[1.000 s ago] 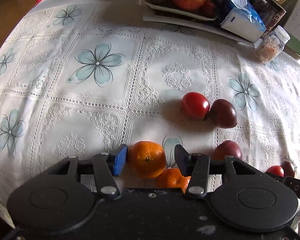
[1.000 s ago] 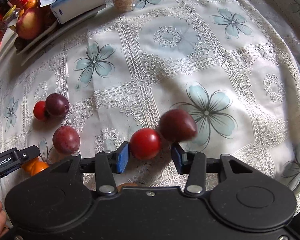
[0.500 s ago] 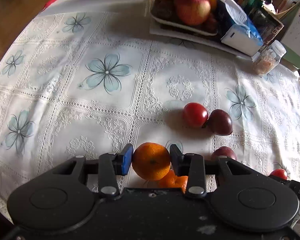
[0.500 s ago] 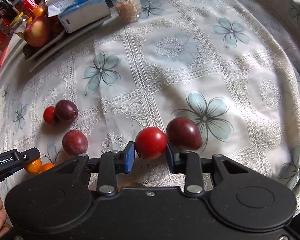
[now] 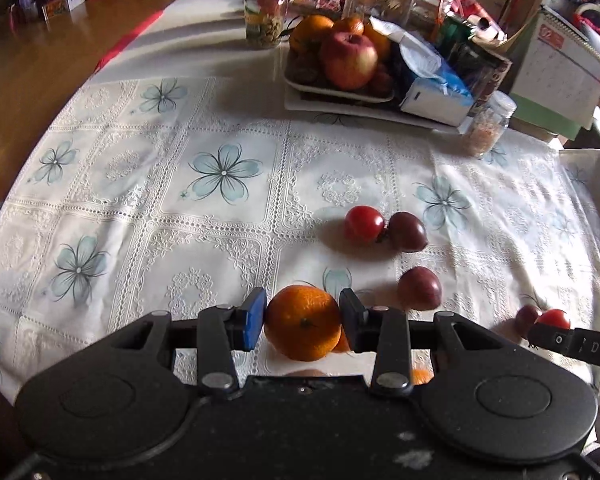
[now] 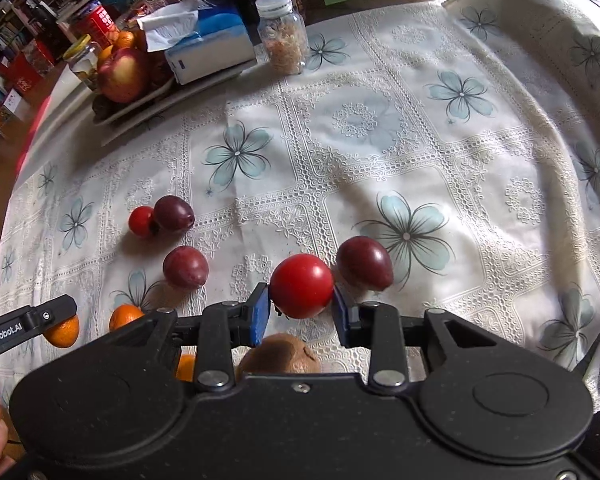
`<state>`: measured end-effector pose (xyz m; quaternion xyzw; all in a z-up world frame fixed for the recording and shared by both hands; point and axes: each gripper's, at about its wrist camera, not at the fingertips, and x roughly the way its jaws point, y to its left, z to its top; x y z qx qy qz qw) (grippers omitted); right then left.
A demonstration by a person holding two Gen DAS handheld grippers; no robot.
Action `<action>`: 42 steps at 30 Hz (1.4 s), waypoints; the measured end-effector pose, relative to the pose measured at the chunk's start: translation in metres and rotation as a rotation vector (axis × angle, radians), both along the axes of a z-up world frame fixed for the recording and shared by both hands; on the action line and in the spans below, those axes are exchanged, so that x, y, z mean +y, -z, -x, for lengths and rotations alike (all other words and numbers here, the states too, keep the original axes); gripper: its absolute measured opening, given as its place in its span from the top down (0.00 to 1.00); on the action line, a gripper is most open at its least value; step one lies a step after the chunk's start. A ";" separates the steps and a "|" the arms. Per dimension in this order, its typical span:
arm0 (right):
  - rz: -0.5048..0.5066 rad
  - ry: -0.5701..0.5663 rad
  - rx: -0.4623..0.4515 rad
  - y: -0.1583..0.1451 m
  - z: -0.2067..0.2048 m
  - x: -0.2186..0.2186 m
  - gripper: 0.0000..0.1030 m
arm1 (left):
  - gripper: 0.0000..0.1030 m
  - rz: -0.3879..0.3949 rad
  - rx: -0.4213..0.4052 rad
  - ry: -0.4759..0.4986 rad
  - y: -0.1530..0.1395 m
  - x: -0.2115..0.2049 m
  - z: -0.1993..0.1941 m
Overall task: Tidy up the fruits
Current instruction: 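Close the left gripper on the mandarin while the right gripper grasps the tomato, then release the mandarin from the left gripper while the right gripper drops the tomato into the tray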
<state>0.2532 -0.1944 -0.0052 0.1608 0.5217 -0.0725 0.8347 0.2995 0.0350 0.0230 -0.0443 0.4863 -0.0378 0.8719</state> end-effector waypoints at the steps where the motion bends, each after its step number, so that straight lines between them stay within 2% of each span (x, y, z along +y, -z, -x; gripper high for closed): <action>1: 0.006 -0.007 -0.014 -0.003 0.004 0.001 0.59 | 0.62 -0.002 -0.018 0.002 -0.002 0.000 0.009; 10: -0.010 0.010 -0.101 -0.014 0.072 0.000 0.59 | 0.62 0.007 -0.141 0.033 -0.007 0.007 0.112; 16: -0.059 0.045 -0.073 -0.007 0.115 0.000 0.59 | 0.62 0.026 -0.153 0.034 0.001 0.010 0.162; 21: -0.067 0.063 -0.064 -0.002 0.154 0.006 0.59 | 0.62 -0.005 -0.160 0.025 0.007 0.007 0.197; 29: -0.030 0.043 -0.085 -0.002 0.208 0.024 0.59 | 0.62 0.031 -0.109 -0.020 0.021 0.007 0.238; 37: 0.079 -0.036 -0.146 -0.003 0.245 0.050 0.59 | 0.61 -0.042 -0.171 0.020 0.026 -0.011 0.270; 42: 0.096 -0.071 -0.175 -0.004 0.252 0.058 0.59 | 0.61 -0.074 -0.193 0.039 0.027 -0.018 0.272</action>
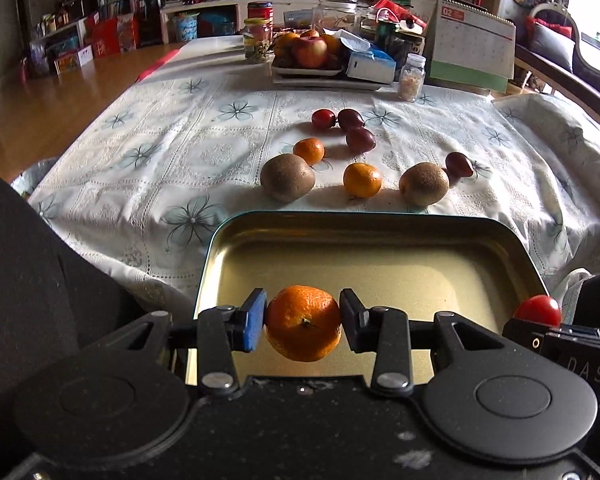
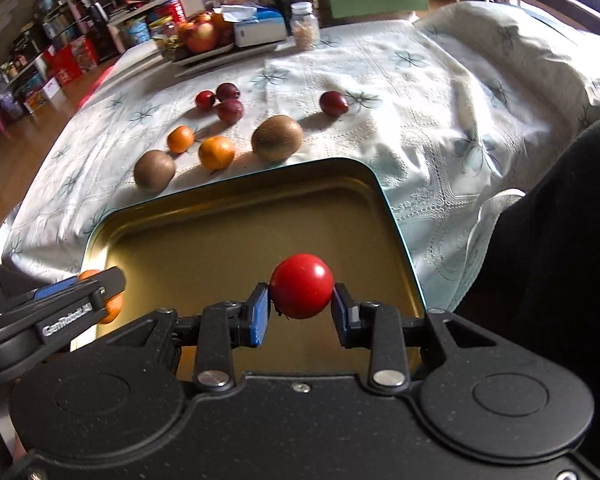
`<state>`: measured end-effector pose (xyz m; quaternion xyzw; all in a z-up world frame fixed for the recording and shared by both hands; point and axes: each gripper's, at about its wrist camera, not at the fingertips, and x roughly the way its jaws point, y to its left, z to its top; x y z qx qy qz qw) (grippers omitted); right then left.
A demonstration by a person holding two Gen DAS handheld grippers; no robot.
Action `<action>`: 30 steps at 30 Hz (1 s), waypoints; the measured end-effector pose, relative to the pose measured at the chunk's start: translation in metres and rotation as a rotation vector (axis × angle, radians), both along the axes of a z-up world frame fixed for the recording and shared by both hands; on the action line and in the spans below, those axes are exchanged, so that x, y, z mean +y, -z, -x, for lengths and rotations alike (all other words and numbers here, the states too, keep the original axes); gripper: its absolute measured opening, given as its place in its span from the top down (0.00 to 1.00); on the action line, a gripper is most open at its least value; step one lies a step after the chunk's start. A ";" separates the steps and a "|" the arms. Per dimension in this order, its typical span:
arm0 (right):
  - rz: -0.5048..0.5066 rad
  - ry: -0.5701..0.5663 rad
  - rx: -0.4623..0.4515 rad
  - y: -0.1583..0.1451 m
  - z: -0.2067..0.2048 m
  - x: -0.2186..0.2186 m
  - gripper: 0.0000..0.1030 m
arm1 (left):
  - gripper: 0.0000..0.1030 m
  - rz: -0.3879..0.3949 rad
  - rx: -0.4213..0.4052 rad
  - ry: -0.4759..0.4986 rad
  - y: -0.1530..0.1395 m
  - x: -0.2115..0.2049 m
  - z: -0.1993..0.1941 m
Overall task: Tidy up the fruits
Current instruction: 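Release the mandarin from the left gripper while the right gripper drops the tomato into the tray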
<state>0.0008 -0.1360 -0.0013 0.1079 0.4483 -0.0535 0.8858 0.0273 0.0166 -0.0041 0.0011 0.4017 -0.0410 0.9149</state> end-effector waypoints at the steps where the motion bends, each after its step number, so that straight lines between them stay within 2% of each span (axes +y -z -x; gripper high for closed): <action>1: -0.003 0.002 0.000 0.000 -0.001 0.000 0.59 | 0.61 -0.004 0.001 0.000 0.001 0.000 -0.001; 7: -0.041 0.023 0.033 0.006 -0.007 -0.004 0.59 | 0.62 0.017 -0.005 -0.004 0.000 0.001 -0.001; 13: -0.002 0.017 0.000 0.003 -0.002 0.001 0.56 | 0.62 0.007 0.016 0.008 0.003 -0.001 -0.003; 18: 0.018 -0.019 0.016 0.004 -0.004 0.007 0.56 | 0.62 -0.005 0.012 0.011 0.004 -0.003 -0.002; 25: 0.009 0.001 0.021 0.005 -0.006 0.004 0.56 | 0.60 -0.046 -0.029 0.001 0.003 -0.007 0.003; 30: 0.032 0.025 -0.018 0.002 -0.002 0.004 0.56 | 0.59 -0.061 -0.054 0.007 0.001 -0.010 0.006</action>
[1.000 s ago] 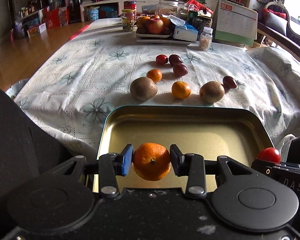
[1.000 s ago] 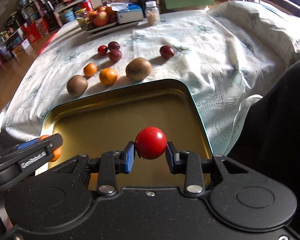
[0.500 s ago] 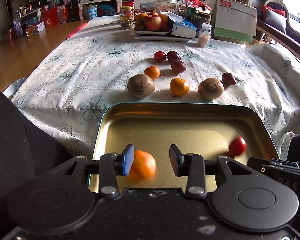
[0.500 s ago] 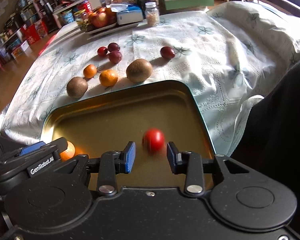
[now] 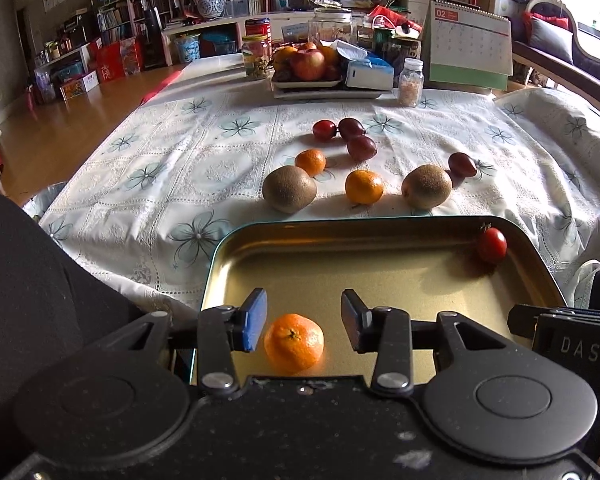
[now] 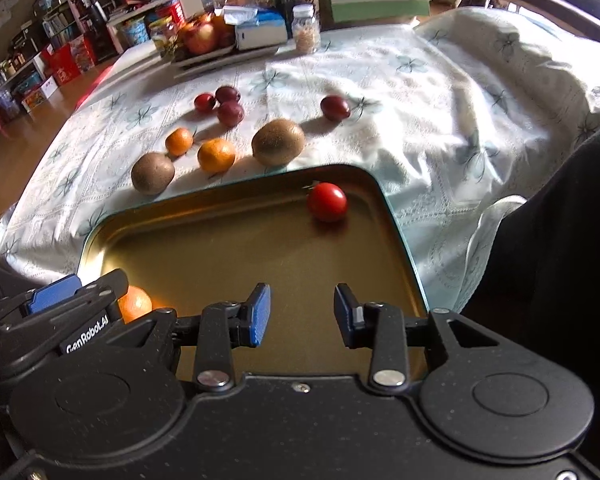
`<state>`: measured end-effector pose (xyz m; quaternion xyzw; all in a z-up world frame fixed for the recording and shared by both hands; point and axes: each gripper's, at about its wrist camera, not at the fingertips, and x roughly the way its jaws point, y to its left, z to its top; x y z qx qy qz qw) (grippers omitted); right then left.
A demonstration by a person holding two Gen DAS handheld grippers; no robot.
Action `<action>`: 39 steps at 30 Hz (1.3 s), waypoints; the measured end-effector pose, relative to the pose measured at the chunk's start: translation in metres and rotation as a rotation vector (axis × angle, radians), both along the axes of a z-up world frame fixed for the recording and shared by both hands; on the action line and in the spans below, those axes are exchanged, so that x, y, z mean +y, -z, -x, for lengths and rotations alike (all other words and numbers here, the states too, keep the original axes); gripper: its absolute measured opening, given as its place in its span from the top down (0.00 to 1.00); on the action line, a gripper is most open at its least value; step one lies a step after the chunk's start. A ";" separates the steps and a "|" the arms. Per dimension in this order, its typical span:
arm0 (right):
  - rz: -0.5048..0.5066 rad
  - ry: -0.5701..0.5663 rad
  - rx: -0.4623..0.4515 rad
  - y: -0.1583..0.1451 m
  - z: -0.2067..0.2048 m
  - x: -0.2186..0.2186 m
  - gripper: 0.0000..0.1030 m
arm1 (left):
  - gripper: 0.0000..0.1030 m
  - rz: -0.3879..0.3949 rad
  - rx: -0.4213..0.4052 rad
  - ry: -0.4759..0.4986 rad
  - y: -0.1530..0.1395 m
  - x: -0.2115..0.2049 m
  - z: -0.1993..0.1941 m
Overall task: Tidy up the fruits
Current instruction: 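Release the mandarin from the left gripper while the right gripper drops the tomato into the tray, then withdraw both open grippers from the tray toward the fruits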
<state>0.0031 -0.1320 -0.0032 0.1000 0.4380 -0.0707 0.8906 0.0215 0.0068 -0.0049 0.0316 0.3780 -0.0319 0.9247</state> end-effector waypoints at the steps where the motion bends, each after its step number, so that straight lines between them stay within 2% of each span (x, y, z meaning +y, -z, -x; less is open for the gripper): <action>1: 0.002 0.002 -0.004 0.000 0.001 0.000 0.56 | 0.59 0.000 0.002 0.000 0.000 0.000 0.000; 10: 0.013 -0.026 -0.011 -0.001 0.000 0.004 0.56 | 0.59 0.036 0.005 -0.004 -0.002 0.004 -0.001; 22: -0.047 0.027 0.093 0.008 -0.010 -0.009 0.56 | 0.59 0.066 0.106 -0.021 0.004 0.006 -0.009; 28: -0.087 0.016 0.172 0.013 -0.015 -0.012 0.56 | 0.59 0.076 0.151 -0.020 0.008 0.007 -0.012; 33: -0.103 -0.016 0.203 0.016 -0.018 -0.013 0.55 | 0.59 0.068 0.159 0.000 0.009 0.004 -0.012; 39: -0.091 0.035 0.200 0.015 -0.018 -0.013 0.55 | 0.59 0.048 0.151 0.012 0.010 0.003 -0.011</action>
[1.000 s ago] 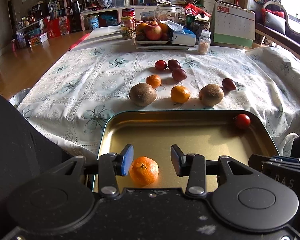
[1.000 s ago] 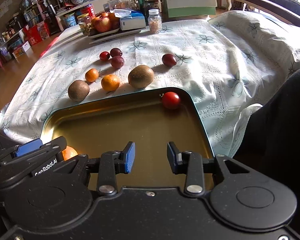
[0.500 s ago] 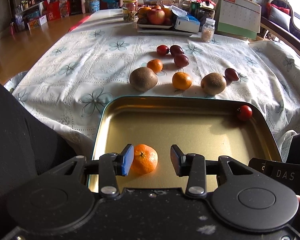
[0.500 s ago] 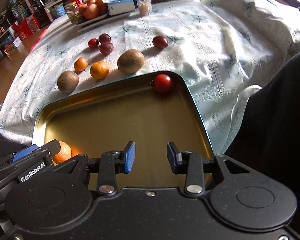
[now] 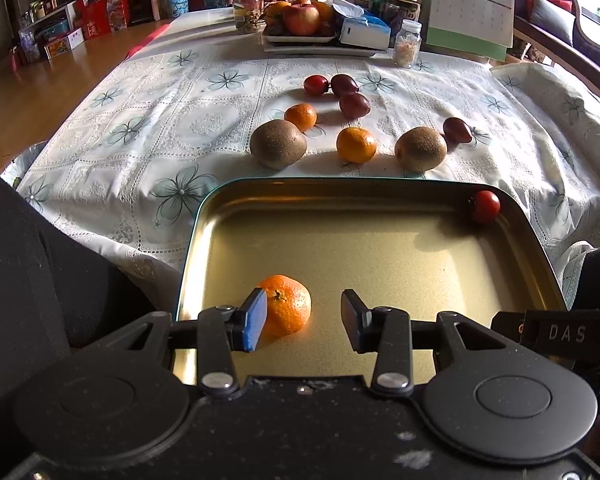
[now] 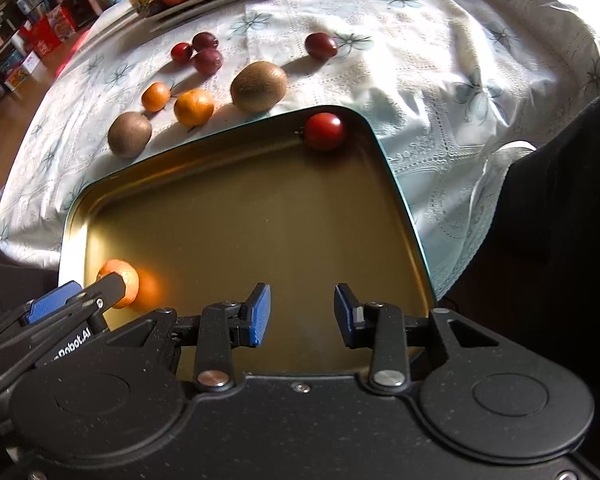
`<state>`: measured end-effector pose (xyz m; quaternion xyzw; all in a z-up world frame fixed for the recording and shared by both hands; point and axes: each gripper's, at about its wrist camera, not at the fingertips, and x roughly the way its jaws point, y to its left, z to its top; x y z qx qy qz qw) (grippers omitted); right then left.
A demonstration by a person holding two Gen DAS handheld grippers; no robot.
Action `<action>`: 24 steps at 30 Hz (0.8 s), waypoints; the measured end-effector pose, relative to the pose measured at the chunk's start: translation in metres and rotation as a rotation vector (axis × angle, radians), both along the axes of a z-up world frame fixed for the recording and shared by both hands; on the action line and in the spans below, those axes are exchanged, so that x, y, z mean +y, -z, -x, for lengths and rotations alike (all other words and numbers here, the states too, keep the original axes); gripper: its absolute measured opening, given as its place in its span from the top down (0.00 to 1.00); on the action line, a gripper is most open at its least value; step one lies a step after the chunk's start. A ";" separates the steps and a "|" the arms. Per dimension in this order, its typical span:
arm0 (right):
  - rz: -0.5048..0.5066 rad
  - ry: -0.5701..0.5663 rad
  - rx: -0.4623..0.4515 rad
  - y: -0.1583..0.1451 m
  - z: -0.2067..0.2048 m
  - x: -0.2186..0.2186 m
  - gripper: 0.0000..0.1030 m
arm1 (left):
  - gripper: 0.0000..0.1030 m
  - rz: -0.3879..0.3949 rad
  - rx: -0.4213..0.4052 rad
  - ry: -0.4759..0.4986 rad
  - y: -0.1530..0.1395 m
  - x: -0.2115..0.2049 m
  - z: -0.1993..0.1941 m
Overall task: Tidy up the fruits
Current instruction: 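Withdraw both open grippers from the tray toward the fruits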
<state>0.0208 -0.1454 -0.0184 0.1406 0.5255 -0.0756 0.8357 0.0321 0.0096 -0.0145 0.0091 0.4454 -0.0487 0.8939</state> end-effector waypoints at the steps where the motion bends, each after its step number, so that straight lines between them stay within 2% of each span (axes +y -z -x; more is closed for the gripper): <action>1: 0.003 0.016 -0.009 0.000 0.001 -0.001 0.55 | 0.59 0.001 0.002 -0.002 0.000 0.000 0.000; 5: 0.015 0.084 -0.037 -0.001 0.005 -0.005 0.55 | 0.59 0.001 0.014 -0.025 0.000 0.003 -0.002; 8: 0.005 0.086 -0.035 -0.001 0.004 -0.009 0.55 | 0.59 0.019 0.034 -0.038 0.000 0.007 -0.004; 12: -0.006 0.010 0.025 0.001 -0.002 -0.007 0.55 | 0.60 0.061 0.088 -0.015 0.001 0.009 -0.006; 19: 0.003 -0.119 0.105 0.006 -0.006 0.010 0.55 | 0.60 0.082 0.146 -0.015 0.002 0.009 -0.009; 24: -0.032 -0.141 0.159 0.010 -0.010 0.012 0.55 | 0.61 0.131 0.248 -0.031 0.010 0.015 -0.016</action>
